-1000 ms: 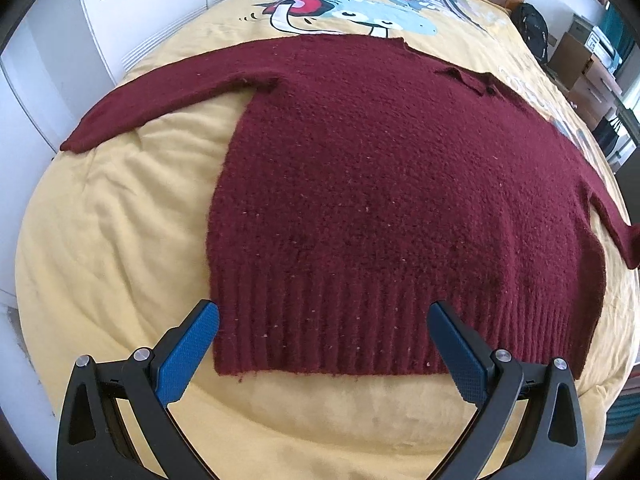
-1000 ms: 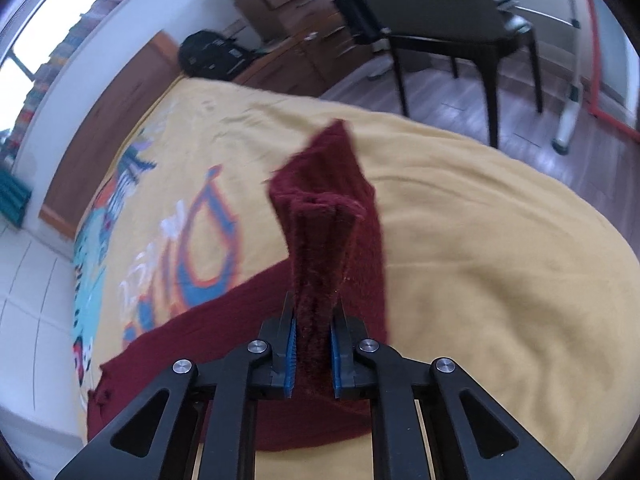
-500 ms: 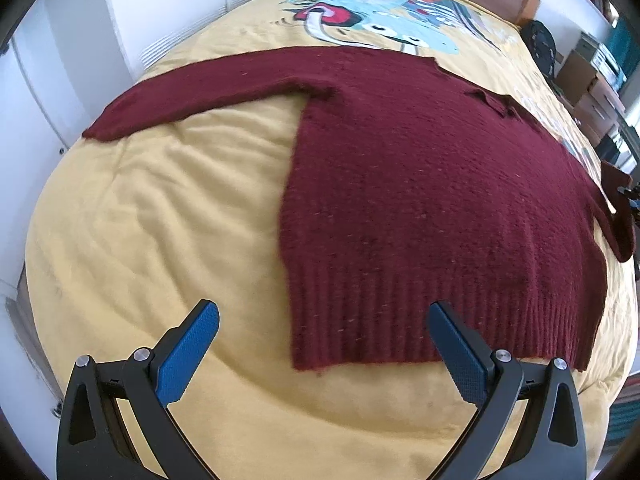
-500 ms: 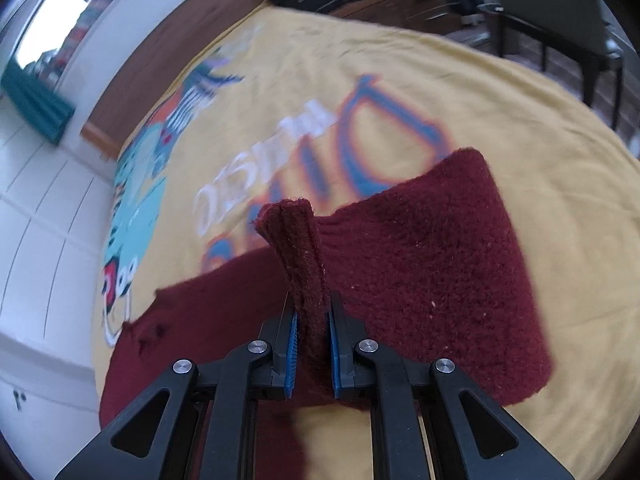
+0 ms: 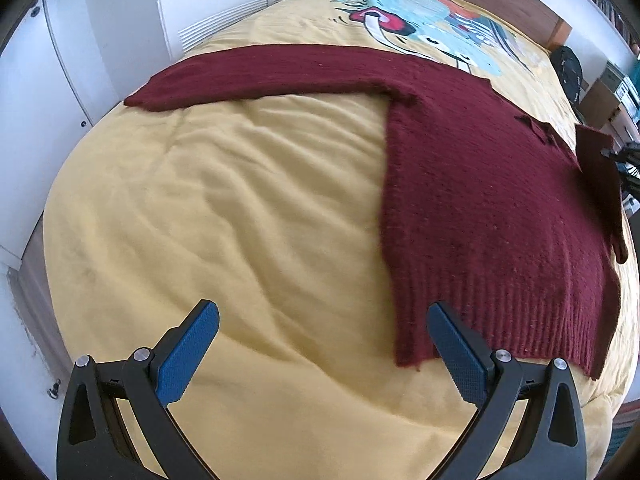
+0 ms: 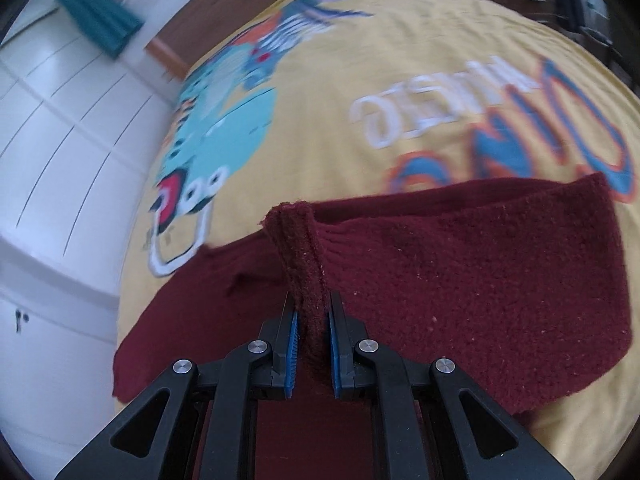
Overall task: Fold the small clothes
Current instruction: 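Lift the sleeve with the right tool and carry it across the sweater body, then lay the sleeve on the sweater body and open the right tool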
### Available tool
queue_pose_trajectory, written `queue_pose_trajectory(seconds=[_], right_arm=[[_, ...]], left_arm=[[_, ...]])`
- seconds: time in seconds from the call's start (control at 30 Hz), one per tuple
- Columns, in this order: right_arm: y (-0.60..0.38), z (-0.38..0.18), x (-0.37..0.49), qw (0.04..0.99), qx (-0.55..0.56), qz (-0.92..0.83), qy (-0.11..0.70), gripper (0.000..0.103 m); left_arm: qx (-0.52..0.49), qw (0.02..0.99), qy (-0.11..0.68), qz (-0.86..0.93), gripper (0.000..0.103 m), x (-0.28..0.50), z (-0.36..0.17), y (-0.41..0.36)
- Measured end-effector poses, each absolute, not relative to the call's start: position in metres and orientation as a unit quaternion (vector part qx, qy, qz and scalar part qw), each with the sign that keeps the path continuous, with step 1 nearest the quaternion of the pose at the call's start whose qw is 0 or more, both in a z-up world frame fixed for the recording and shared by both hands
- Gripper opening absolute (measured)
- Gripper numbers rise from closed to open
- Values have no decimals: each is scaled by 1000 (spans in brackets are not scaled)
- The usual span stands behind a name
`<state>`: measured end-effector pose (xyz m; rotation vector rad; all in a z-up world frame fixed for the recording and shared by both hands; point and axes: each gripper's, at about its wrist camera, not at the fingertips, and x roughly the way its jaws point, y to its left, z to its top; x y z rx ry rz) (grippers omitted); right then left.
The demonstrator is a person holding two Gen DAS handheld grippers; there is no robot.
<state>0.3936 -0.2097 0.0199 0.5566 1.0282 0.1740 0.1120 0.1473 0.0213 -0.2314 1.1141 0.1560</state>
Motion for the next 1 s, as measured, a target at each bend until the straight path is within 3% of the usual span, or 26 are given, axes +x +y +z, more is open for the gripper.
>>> queue_pose_trajectory(seconds=[0.43, 1.0], right_arm=[[-74, 14, 398, 818, 239, 176, 493, 14], [4, -19, 388, 799, 197, 223, 522, 16]], left_arm=[[-122, 835, 530, 87, 102, 112, 17, 170], [-127, 828, 537, 95, 102, 110, 7, 176]])
